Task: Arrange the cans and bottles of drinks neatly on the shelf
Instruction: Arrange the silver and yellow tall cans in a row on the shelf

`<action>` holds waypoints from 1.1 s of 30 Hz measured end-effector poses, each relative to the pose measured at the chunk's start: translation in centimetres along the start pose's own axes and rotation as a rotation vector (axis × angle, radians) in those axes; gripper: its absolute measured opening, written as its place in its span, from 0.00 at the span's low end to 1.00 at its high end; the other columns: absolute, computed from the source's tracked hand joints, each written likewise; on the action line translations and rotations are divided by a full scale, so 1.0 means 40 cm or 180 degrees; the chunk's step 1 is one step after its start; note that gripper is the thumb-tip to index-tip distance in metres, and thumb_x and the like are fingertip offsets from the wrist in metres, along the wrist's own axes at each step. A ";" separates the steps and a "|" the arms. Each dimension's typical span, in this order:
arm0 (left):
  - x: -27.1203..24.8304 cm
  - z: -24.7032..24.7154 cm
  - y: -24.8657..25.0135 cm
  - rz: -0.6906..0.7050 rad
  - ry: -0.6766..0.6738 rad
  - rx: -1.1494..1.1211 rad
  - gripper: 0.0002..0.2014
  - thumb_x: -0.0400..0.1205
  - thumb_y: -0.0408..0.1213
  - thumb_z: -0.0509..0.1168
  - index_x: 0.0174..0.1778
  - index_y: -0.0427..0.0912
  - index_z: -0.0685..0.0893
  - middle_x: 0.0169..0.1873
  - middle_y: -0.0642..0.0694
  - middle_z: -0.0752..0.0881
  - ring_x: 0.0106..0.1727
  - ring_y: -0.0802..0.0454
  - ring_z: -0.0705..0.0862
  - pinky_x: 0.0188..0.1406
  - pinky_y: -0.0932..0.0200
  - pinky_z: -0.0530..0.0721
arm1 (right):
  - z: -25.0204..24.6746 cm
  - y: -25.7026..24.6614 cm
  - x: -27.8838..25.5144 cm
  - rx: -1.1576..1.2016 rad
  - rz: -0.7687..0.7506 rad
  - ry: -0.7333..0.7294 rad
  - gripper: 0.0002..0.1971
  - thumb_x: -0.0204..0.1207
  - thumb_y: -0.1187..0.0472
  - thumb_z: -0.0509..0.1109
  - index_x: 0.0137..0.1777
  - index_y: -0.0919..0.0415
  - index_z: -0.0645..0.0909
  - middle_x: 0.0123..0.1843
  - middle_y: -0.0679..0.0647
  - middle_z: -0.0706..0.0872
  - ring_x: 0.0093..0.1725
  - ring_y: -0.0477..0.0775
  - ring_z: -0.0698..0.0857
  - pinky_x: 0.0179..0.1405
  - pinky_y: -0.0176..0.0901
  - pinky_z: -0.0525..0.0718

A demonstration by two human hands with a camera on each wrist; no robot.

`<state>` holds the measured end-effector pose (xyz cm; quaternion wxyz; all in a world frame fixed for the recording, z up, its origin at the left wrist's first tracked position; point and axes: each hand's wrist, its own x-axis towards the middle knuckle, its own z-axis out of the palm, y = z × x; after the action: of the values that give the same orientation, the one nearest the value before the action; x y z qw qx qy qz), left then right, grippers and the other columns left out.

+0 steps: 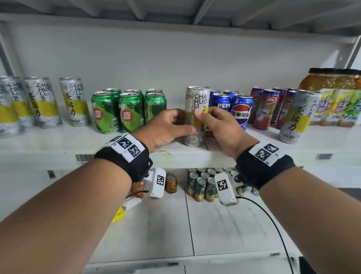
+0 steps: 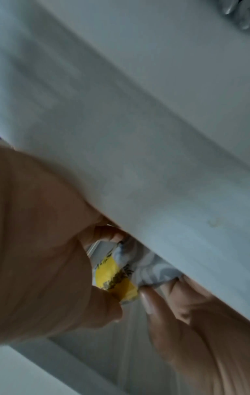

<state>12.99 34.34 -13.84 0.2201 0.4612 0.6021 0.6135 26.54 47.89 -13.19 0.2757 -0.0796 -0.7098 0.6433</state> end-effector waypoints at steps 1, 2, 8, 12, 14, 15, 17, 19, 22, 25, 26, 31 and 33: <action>0.001 0.000 0.000 0.0006 -0.0034 -0.0047 0.16 0.81 0.23 0.77 0.64 0.36 0.87 0.50 0.43 0.97 0.52 0.50 0.96 0.49 0.60 0.93 | 0.000 -0.005 -0.002 0.0016 0.0011 0.0021 0.20 0.71 0.45 0.82 0.53 0.58 0.85 0.52 0.60 0.92 0.53 0.62 0.91 0.65 0.76 0.87; 0.002 0.000 0.001 0.0008 -0.0079 -0.0048 0.15 0.82 0.24 0.77 0.63 0.38 0.87 0.50 0.45 0.97 0.52 0.51 0.96 0.49 0.61 0.92 | 0.002 -0.009 -0.004 0.0022 0.0011 0.0044 0.22 0.69 0.43 0.82 0.53 0.59 0.84 0.53 0.62 0.91 0.54 0.64 0.90 0.66 0.79 0.85; -0.001 -0.002 -0.004 0.0140 -0.0099 0.0116 0.10 0.85 0.32 0.76 0.61 0.41 0.89 0.53 0.44 0.97 0.58 0.48 0.95 0.55 0.59 0.92 | -0.001 -0.008 -0.008 0.0104 0.0028 0.0142 0.33 0.75 0.41 0.78 0.61 0.72 0.78 0.60 0.73 0.90 0.60 0.78 0.90 0.62 0.81 0.87; -0.004 -0.005 -0.006 0.0225 -0.0117 0.0390 0.11 0.87 0.42 0.75 0.61 0.41 0.89 0.55 0.42 0.96 0.59 0.47 0.95 0.60 0.55 0.93 | -0.007 -0.004 -0.008 0.0101 0.0014 0.0071 0.19 0.82 0.49 0.76 0.55 0.67 0.81 0.48 0.64 0.92 0.48 0.66 0.92 0.59 0.71 0.91; -0.005 -0.008 -0.005 0.0264 -0.0059 0.0611 0.12 0.87 0.47 0.74 0.58 0.43 0.90 0.50 0.47 0.97 0.54 0.53 0.95 0.55 0.60 0.91 | -0.007 -0.006 -0.011 0.0044 -0.0012 0.0065 0.19 0.81 0.50 0.77 0.56 0.68 0.81 0.46 0.65 0.90 0.45 0.65 0.89 0.57 0.68 0.88; -0.005 -0.009 -0.006 0.0284 -0.0017 0.0728 0.12 0.87 0.50 0.73 0.55 0.44 0.91 0.45 0.51 0.96 0.49 0.58 0.94 0.49 0.64 0.89 | -0.006 -0.007 -0.013 0.0034 -0.0013 0.0075 0.21 0.81 0.51 0.77 0.58 0.70 0.81 0.48 0.69 0.89 0.46 0.66 0.88 0.58 0.71 0.88; -0.004 -0.010 -0.009 0.0323 0.0047 0.0916 0.13 0.88 0.52 0.71 0.48 0.46 0.90 0.36 0.58 0.93 0.39 0.66 0.89 0.40 0.71 0.83 | -0.001 -0.013 -0.018 0.0060 0.0032 0.0092 0.25 0.82 0.50 0.76 0.62 0.74 0.81 0.54 0.80 0.87 0.49 0.70 0.87 0.60 0.79 0.86; -0.003 -0.011 -0.012 0.0363 0.0095 0.1024 0.15 0.90 0.52 0.70 0.43 0.46 0.88 0.31 0.61 0.91 0.34 0.69 0.86 0.36 0.72 0.81 | 0.003 -0.016 -0.022 0.0088 0.0062 0.0078 0.27 0.82 0.49 0.76 0.62 0.77 0.81 0.58 0.86 0.84 0.49 0.72 0.86 0.60 0.81 0.85; 0.000 -0.013 -0.015 0.0407 0.0118 0.1146 0.17 0.90 0.54 0.69 0.42 0.47 0.88 0.30 0.61 0.90 0.33 0.68 0.85 0.37 0.71 0.80 | 0.003 -0.019 -0.024 0.0041 0.0025 0.0108 0.26 0.84 0.49 0.75 0.58 0.77 0.81 0.53 0.83 0.85 0.47 0.71 0.85 0.53 0.71 0.88; -0.001 -0.011 -0.015 0.0415 0.0115 0.1216 0.17 0.90 0.54 0.68 0.39 0.48 0.87 0.28 0.63 0.89 0.31 0.71 0.83 0.34 0.74 0.78 | -0.001 -0.016 -0.022 0.0036 0.0025 0.0121 0.30 0.84 0.49 0.75 0.61 0.82 0.79 0.56 0.85 0.85 0.47 0.71 0.86 0.54 0.73 0.88; -0.002 -0.012 -0.013 0.0418 0.0113 0.1209 0.17 0.90 0.54 0.68 0.39 0.48 0.87 0.29 0.62 0.89 0.32 0.71 0.84 0.35 0.74 0.79 | -0.002 -0.015 -0.020 0.0050 0.0017 0.0107 0.28 0.84 0.49 0.75 0.60 0.81 0.80 0.54 0.83 0.86 0.47 0.71 0.86 0.54 0.72 0.88; -0.012 -0.009 0.002 0.0406 0.0299 0.0830 0.27 0.88 0.59 0.67 0.54 0.33 0.92 0.49 0.37 0.96 0.53 0.40 0.94 0.59 0.47 0.89 | -0.018 -0.006 -0.015 0.0072 -0.0054 -0.0274 0.18 0.76 0.53 0.78 0.55 0.67 0.84 0.46 0.64 0.90 0.46 0.65 0.88 0.58 0.65 0.87; -0.011 -0.006 -0.001 0.0286 0.0356 0.0514 0.30 0.89 0.57 0.68 0.56 0.26 0.90 0.48 0.29 0.94 0.50 0.35 0.96 0.48 0.46 0.96 | -0.021 0.000 -0.013 -0.0081 -0.0043 -0.0483 0.20 0.72 0.57 0.82 0.60 0.65 0.86 0.53 0.64 0.94 0.50 0.64 0.92 0.54 0.58 0.91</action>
<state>12.97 33.85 -13.97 0.1206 0.4689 0.6396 0.5970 27.39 48.38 -13.34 0.2244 -0.0293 -0.7373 0.6365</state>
